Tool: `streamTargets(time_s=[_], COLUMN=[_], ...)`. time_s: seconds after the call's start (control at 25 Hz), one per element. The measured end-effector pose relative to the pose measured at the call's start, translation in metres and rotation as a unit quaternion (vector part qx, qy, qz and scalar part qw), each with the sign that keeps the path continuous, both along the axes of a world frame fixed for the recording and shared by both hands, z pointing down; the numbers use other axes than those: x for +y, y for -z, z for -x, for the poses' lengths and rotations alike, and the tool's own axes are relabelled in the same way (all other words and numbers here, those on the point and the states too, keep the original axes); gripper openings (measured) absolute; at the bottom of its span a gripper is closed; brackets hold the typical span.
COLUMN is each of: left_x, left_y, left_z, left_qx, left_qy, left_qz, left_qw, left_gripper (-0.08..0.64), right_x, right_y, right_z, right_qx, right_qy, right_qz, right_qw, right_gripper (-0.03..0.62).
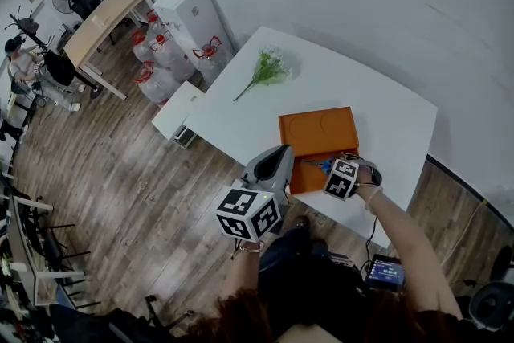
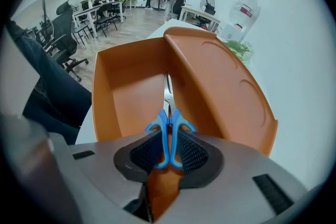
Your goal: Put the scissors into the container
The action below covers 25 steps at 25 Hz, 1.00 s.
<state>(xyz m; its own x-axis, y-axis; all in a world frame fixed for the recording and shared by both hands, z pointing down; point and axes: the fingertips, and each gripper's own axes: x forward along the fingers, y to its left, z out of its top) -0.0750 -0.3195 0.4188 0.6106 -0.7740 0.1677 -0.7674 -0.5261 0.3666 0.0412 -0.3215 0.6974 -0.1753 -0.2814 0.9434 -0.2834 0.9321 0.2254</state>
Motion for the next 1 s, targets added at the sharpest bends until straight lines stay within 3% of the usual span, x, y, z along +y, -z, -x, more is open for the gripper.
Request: streamTargets(time_s=[0.76,1.0], left_x=[0.005,0.006], left_y=[-0.001,0.001], left_z=[0.004,0.006], left_qx=[-0.001,-0.001], left_qy=[0.001,0.005], left_qz=[0.001,-0.003], left_qw=[1.0,1.0], left_gripper=[0.015,0.015], right_x=[-0.002,-0.005], right_y=[0.003,0.012], right_z=[0.0,0.0], right_qx=[-0.011,-0.043], right_qy=[-0.013,-0.038], right_qz=[0.001,-0.01], right_qw=[1.0,0.998], right_gripper=[0.107,0.109])
